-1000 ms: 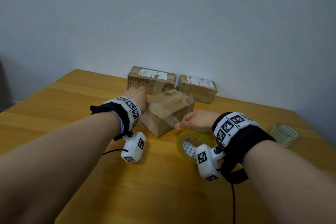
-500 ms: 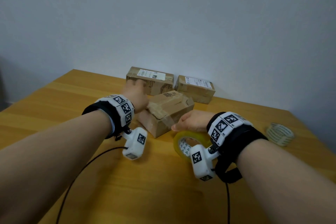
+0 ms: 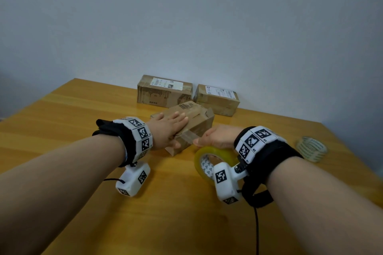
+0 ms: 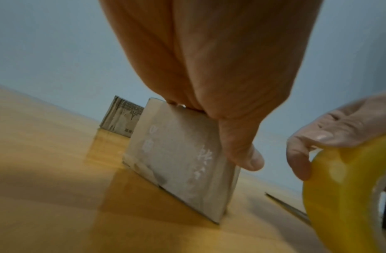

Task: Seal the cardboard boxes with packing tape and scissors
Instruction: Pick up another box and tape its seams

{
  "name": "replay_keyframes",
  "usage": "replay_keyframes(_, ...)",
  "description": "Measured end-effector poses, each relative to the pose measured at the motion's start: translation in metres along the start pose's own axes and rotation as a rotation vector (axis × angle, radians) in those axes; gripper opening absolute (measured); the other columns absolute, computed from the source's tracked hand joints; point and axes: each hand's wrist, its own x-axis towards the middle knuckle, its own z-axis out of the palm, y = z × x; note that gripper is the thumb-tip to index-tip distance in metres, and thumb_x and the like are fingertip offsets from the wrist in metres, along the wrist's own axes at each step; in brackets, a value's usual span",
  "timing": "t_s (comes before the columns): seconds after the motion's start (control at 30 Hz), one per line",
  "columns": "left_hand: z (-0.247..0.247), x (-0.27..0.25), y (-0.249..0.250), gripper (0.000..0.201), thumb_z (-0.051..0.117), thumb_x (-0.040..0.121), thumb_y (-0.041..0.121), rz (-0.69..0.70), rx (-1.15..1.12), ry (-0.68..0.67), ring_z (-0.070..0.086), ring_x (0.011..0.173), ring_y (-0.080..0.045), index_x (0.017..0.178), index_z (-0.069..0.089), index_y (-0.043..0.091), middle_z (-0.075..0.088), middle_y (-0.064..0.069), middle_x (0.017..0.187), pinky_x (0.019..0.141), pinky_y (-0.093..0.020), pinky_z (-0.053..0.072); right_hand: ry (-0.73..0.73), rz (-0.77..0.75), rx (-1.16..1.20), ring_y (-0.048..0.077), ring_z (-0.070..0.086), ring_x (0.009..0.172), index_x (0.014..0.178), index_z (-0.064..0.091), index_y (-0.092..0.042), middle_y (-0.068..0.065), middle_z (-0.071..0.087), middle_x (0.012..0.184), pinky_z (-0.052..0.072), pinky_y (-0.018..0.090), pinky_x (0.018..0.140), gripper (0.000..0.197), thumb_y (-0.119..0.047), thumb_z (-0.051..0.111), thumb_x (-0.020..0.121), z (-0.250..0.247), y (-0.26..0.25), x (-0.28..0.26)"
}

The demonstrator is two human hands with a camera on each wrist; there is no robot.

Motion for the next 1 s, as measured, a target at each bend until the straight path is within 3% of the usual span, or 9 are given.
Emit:
replay_keyframes(0.13,0.003,0.001,0.003,0.078,0.038,0.099,0.046,-0.007,0.076,0.002,-0.013,0.147,-0.016,0.152,-0.014,0.021,-0.017,0.001,0.159,0.119,-0.047,0.000,-0.060,0.010,-0.061,0.023,0.053,0.126,0.136,0.057,-0.017,0.005,0.057,0.139,0.040,0.040,0.110,0.059,-0.058,0.050,0.095,-0.003,-0.001,0.002)
replay_keyframes(0.27,0.003,0.001,0.002,0.074,0.032,0.099,0.048,0.005,0.097,0.006,-0.010,0.148,-0.017,0.152,-0.013,0.022,-0.016,-0.001,0.160,0.119,-0.048,0.002,-0.084,0.037,-0.024,0.023,0.054,0.125,0.139,0.052,-0.016,0.005,0.057,0.137,0.040,0.041,0.111,0.059,-0.053,0.056,0.094,-0.003,0.000,0.015)
replay_keyframes(0.4,0.005,0.002,-0.001,0.075,0.033,0.099,0.050,0.011,0.078,0.020,-0.007,0.148,-0.015,0.152,-0.012,0.023,-0.015,-0.001,0.160,0.119,-0.048,0.004,-0.090,0.061,0.037,0.022,0.056,0.121,0.141,0.049,-0.017,0.004,0.060,0.133,0.041,0.042,0.109,0.064,-0.051,0.064,0.089,-0.001,0.003,0.029)
replay_keyframes(0.63,0.007,0.002,0.004,0.074,0.034,0.099,0.048,-0.017,0.046,0.048,-0.007,0.148,-0.013,0.153,-0.011,0.024,-0.013,0.002,0.160,0.118,-0.046,-0.001,-0.087,0.052,-0.003,0.024,0.055,0.124,0.141,0.048,-0.018,0.004,0.058,0.136,0.039,0.042,0.111,0.061,-0.047,0.065,0.090,0.004,0.000,0.037)
replay_keyframes(0.7,0.007,0.001,0.003,0.080,0.040,0.097,0.047,-0.016,-0.027,0.093,-0.002,0.148,-0.012,0.152,-0.013,0.023,-0.008,0.001,0.161,0.119,-0.044,-0.001,-0.083,0.039,-0.024,0.025,0.054,0.125,0.143,0.047,-0.018,0.006,0.057,0.138,0.038,0.043,0.111,0.061,-0.045,0.063,0.091,0.005,-0.002,0.038)
replay_keyframes(0.83,0.007,-0.004,-0.001,0.119,0.070,0.082,0.040,-0.088,-0.442,0.191,0.013,0.147,-0.022,0.145,-0.031,0.028,0.020,0.001,0.158,0.120,-0.045,0.006,-0.066,0.083,-0.029,0.027,0.055,0.125,0.140,0.050,-0.014,0.008,0.057,0.139,0.041,0.045,0.109,0.068,-0.052,0.066,0.087,0.006,-0.003,0.042)
replay_keyframes(0.93,0.007,-0.004,-0.003,0.131,0.077,0.075,0.039,-0.159,-0.542,0.183,0.010,0.146,-0.030,0.141,-0.035,0.037,0.022,0.000,0.157,0.118,-0.051,0.015,-0.065,0.085,-0.028,0.027,0.053,0.128,0.142,0.049,-0.012,0.007,0.054,0.141,0.040,0.044,0.110,0.069,-0.052,0.065,0.088,0.005,-0.003,0.041)
replay_keyframes(1.0,0.009,-0.005,-0.003,0.122,0.075,0.077,0.040,-0.168,-0.520,0.173,0.005,0.147,-0.028,0.146,-0.027,0.036,0.014,0.002,0.160,0.119,-0.051,0.012,-0.063,0.073,-0.026,0.026,0.052,0.127,0.143,0.047,-0.014,0.007,0.054,0.141,0.040,0.044,0.110,0.070,-0.052,0.066,0.087,0.007,-0.003,0.043)
